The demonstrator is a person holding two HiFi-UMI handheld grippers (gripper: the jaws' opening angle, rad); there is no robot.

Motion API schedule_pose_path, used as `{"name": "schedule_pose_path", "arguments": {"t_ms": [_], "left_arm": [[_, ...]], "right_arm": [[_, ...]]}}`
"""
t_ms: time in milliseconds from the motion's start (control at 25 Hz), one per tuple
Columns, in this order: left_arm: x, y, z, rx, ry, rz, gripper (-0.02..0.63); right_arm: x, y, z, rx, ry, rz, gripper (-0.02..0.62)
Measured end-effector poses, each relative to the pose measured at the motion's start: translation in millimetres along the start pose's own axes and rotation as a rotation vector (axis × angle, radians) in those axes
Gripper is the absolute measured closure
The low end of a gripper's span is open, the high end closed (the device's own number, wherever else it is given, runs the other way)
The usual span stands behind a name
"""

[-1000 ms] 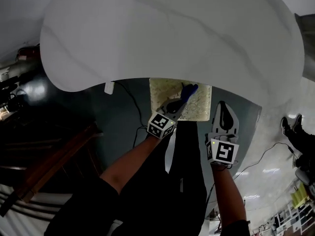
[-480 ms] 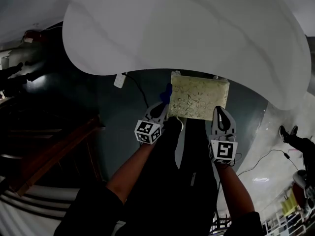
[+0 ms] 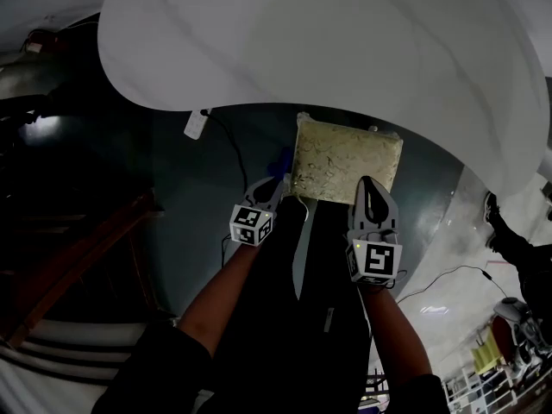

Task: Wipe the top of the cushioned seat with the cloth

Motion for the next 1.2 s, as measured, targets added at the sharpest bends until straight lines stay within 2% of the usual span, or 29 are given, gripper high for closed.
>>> {"name": "schedule_pose_path", "arguments": {"t_ms": [320,600,800,920,1080,1200], "left_arm": [[-53.4,39.3,14.9,-0.014,0.061,-0.072,0.569],[-86.6,51.2,34.3,-0.133,0.158,-0.175,0.569],[-99.3,58.0,37.1,-0.157,0.203,-0.242,0.569],[-103.3,58.6,36.3,-0.167,0.193,-0.234,0.569],[-105.2,60.4,35.7,-0.097,0.148,-0.215,0.569],[-108.4,62.9,44.3,-0.083,0.124,-0.216,0.569]], "right_arm": [[-9.4,20.6,-3.9,-0.016,0.02,-0.034,0.557],[-8.9,23.9,-5.2,-0.006,0.016,-0.017,0.557],[-7.6,27.6,4.7,-0.019,0.023,-0.023,0.557],[-9.6,30.0,14.2,-0.036,0.033,-0.02,0.557],[-8.5,31.4,27.6,-0.061,0.048,-0.01,0.557],[-3.7,31.3,39.8,-0.061,0.054,-0.014,0.557]]}}
Point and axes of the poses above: the fingertips, and each gripper's own axes: x backward along the fingers, z to its right, y out of its underside, the point moved 4 cm from there along x, backward along the fingers, and after that the axes turned 1 degree about -x, right-handed, at the moved point
